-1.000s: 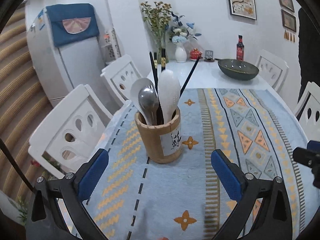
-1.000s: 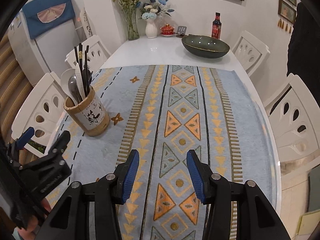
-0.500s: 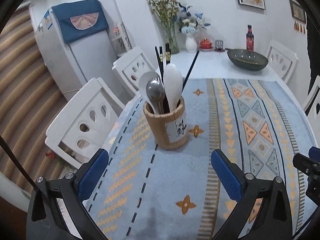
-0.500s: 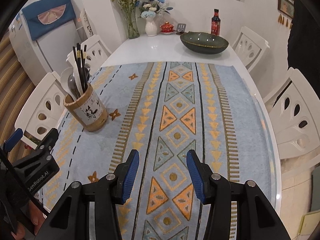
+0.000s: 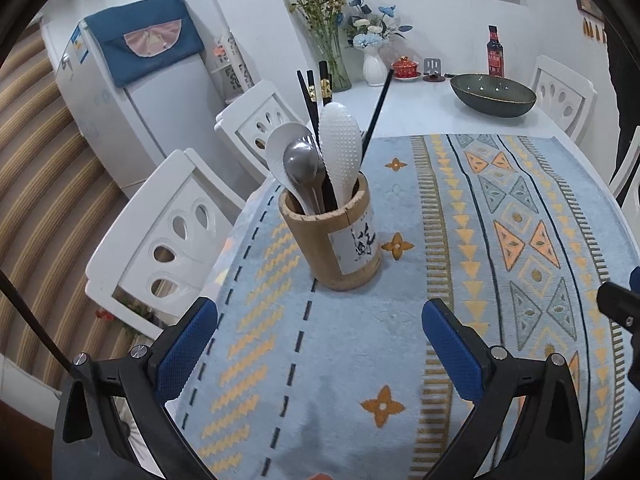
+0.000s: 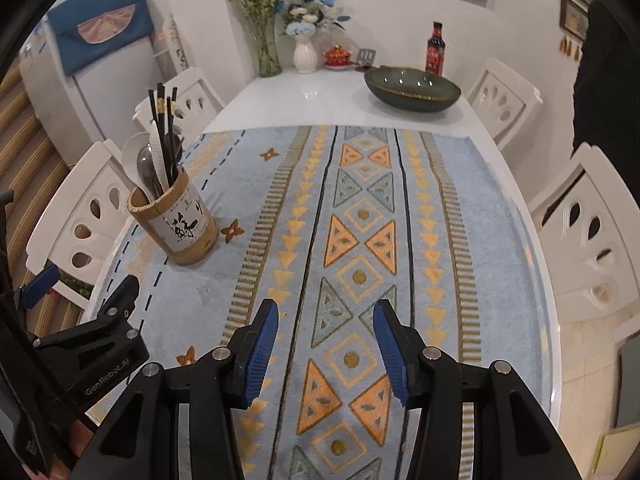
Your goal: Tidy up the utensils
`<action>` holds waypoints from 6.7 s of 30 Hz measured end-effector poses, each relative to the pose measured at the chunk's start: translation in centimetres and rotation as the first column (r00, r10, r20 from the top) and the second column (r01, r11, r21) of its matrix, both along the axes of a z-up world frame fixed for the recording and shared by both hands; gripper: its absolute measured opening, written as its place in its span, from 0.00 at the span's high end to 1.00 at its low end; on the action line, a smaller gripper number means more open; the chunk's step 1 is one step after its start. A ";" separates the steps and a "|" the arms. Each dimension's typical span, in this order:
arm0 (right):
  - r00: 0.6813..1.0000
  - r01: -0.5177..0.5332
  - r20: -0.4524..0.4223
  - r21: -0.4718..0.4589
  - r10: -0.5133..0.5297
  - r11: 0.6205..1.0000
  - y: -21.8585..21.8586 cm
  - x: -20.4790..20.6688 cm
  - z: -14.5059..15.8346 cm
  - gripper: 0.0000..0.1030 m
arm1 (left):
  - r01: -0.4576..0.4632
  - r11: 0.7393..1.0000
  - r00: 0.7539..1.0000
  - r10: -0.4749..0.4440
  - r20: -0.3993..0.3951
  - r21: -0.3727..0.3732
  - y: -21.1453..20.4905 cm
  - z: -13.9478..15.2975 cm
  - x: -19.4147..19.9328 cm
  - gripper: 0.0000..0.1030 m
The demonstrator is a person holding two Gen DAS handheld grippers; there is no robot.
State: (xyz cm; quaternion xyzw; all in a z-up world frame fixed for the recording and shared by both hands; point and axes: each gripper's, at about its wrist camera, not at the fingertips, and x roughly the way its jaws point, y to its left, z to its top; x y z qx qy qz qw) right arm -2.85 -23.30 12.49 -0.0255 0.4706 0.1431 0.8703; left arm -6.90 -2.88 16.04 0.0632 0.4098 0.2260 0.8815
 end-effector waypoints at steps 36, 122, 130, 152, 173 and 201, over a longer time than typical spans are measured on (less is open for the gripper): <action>0.993 0.119 0.014 -0.016 -0.119 0.993 7.4 -0.6 -1.7 0.54 | 0.119 0.989 0.992 -0.123 -0.040 -0.087 6.1 -3.6 2.2 0.00; 0.993 0.113 -0.023 -0.060 -0.115 0.992 8.9 0.5 -3.0 0.38 | 0.127 0.984 0.989 -0.135 -0.056 -0.124 6.9 -4.4 3.0 0.00; 0.992 0.121 -0.030 -0.053 -0.123 0.991 8.8 0.6 -3.1 0.38 | 0.116 0.981 0.990 -0.127 -0.060 -0.158 7.4 -4.5 3.4 0.00; 0.993 0.112 -0.036 -0.071 -0.115 0.991 9.3 1.0 -3.6 0.38 | 0.094 0.985 0.993 -0.104 -0.064 -0.144 7.9 -4.8 3.5 0.00; 0.994 0.102 -0.042 -0.071 -0.105 0.992 9.3 0.8 -3.7 0.38 | 0.101 0.987 0.992 -0.110 -0.068 -0.128 7.1 -4.7 3.2 0.00; 0.995 0.067 -0.071 -0.068 -0.072 0.995 10.8 0.5 -6.0 0.38 | 0.087 0.992 0.989 -0.098 -0.110 -0.094 8.3 -6.2 2.6 0.00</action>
